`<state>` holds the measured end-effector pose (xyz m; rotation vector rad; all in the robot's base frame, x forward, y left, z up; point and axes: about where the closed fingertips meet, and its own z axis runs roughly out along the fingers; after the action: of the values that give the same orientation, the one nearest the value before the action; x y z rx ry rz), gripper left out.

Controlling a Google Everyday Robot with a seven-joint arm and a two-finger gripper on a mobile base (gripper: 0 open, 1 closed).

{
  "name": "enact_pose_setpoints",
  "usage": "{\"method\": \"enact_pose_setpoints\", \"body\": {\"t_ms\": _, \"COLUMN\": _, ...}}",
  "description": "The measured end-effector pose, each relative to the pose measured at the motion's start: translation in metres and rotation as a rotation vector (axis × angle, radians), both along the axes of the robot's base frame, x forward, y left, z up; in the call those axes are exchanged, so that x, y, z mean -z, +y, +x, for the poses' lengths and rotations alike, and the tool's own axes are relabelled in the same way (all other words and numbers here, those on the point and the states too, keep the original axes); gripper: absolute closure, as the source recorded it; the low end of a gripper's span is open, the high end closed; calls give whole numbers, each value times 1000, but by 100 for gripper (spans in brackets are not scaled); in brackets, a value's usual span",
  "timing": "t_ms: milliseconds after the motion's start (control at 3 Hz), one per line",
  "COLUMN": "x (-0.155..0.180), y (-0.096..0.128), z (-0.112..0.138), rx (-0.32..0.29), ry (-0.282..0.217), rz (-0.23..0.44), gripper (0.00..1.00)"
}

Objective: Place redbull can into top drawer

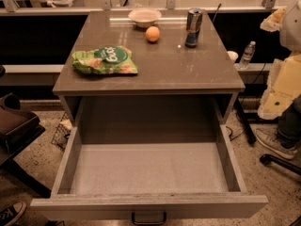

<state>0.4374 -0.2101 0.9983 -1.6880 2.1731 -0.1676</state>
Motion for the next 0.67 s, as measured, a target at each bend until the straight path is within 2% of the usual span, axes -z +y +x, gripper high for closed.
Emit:
{"method": "enact_pose_setpoints", "body": {"t_ms": 333, "x": 0, "y": 0, "z": 0, "rx": 0, "ry": 0, "rz": 0, "gripper": 0}}
{"method": "enact_pose_setpoints", "body": {"t_ms": 667, "x": 2, "y": 0, "z": 9, "rx": 17, "ry": -32, "rz": 47, "gripper": 0}}
